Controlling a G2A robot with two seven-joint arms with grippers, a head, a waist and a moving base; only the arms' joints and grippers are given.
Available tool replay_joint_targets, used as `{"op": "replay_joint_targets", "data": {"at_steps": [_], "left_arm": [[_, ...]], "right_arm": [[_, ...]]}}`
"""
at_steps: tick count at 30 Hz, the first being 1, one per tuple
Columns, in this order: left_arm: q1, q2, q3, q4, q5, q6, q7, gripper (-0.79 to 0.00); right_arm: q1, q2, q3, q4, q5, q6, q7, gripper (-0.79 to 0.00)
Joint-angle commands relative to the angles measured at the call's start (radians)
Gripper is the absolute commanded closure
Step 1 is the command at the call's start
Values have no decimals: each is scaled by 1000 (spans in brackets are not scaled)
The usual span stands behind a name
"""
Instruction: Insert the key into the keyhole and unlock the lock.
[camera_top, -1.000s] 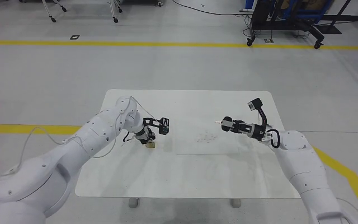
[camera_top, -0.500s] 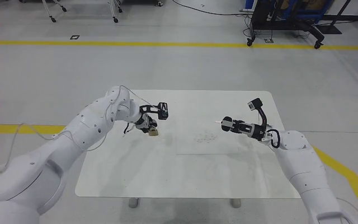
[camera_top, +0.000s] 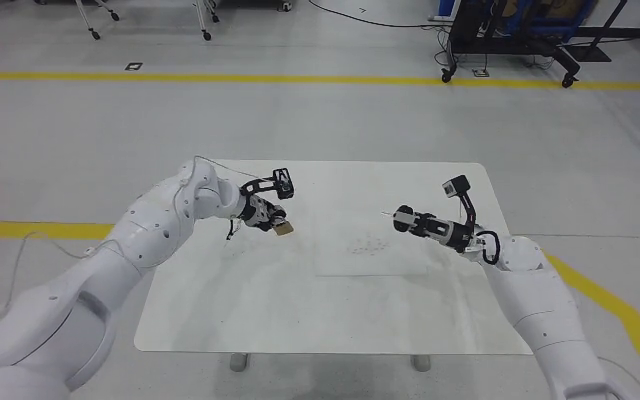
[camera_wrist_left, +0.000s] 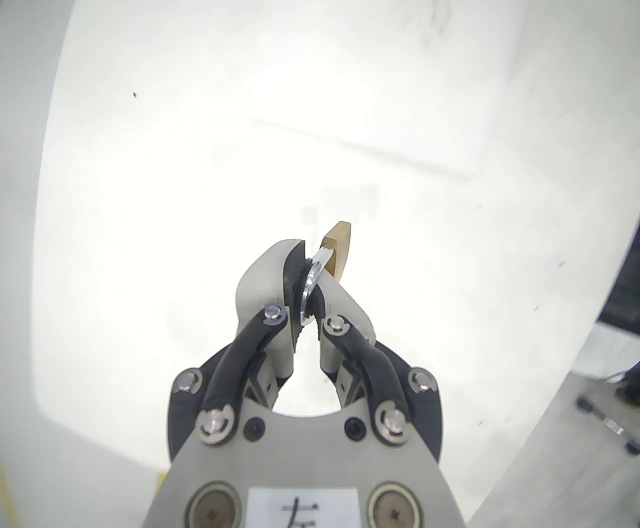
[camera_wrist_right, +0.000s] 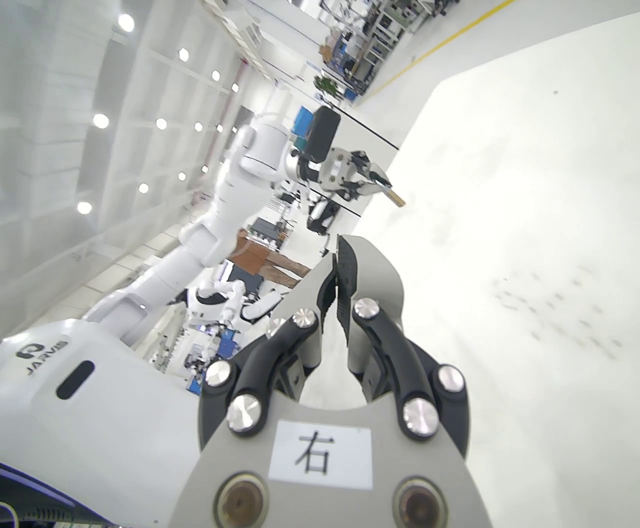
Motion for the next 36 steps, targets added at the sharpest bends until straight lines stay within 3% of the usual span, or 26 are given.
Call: {"op": "replay_joint_targets", "data": {"at_steps": [1, 10, 18, 26, 36], "left_arm": [[8, 0, -10, 16, -63, -1, -21, 0], [-34, -8, -50, 54, -224, -46, -154, 0], [-38, 3, -96, 106, -343, -129, -161, 0], [22, 12, -107, 70, -469, -129, -149, 0], [47, 11, -114, 67, -490, -129, -106, 0]], "right_arm": [[-11, -9, -17, 0, 47, 9, -52, 0], [54, -51, -138, 49, 94, 29, -99, 0], [135, -96, -248, 103, 131, 63, -132, 0], [225, -133, -315, 172, 142, 100, -135, 0], [231, -135, -318, 176, 140, 102, -137, 0]]}}
